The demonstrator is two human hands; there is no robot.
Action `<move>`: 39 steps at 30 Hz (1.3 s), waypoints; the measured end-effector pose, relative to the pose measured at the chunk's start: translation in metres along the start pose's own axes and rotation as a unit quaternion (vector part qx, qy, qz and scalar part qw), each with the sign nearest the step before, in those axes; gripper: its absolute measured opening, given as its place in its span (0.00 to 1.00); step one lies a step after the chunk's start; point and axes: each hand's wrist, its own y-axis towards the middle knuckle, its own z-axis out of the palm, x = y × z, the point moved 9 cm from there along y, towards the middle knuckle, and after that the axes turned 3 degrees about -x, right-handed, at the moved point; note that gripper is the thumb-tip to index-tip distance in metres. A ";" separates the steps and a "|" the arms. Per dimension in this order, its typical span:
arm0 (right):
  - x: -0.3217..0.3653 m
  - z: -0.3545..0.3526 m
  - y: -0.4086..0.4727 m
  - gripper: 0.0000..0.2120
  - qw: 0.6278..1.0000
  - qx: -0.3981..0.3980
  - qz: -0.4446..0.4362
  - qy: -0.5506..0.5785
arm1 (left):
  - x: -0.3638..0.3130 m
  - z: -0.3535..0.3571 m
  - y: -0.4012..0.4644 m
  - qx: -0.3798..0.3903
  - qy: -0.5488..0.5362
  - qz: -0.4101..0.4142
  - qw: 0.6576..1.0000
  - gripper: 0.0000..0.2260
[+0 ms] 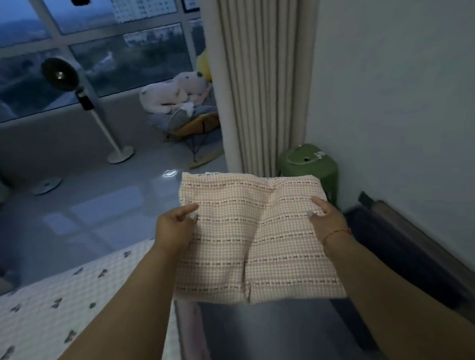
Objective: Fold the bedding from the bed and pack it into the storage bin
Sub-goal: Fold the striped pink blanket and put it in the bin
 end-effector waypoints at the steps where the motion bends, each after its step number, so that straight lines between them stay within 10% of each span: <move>1: -0.010 -0.023 0.006 0.19 1.000 -0.021 0.015 0.000 | -0.008 0.028 0.004 0.022 -0.001 0.006 1.000 0.10; 19: -0.166 -0.301 0.085 0.21 0.962 -0.214 0.166 0.039 | -0.104 0.432 0.000 0.277 0.053 0.044 0.958 0.07; 39: -0.374 -0.308 0.167 0.23 0.871 -0.354 0.328 0.093 | 0.001 0.738 0.038 0.466 0.197 0.090 0.858 0.13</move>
